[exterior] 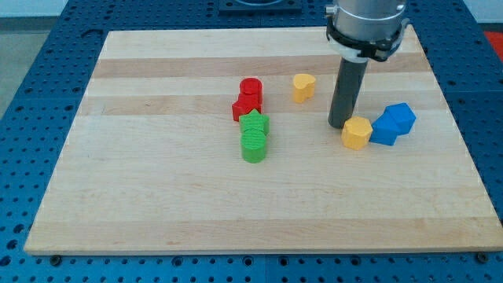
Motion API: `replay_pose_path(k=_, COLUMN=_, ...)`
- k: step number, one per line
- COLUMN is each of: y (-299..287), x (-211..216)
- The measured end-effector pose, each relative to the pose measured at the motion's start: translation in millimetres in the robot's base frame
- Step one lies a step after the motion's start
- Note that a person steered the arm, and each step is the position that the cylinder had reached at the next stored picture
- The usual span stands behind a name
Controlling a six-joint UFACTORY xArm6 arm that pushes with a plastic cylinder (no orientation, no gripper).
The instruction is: Push yellow hexagon below the blue triangle
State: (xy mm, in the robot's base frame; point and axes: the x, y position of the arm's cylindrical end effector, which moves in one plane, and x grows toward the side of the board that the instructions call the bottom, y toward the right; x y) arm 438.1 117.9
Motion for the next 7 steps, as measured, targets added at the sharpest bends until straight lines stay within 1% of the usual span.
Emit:
replay_pose_path(k=1, y=2.8, x=26.6)
replay_pose_path(k=3, y=14.8, x=32.3)
replay_pose_path(k=4, y=7.0, x=32.1)
replay_pose_path(k=5, y=-14.8, x=48.4)
replay_pose_path(k=6, y=-15.0, x=51.0)
replay_pose_path(k=7, y=1.0, x=51.9)
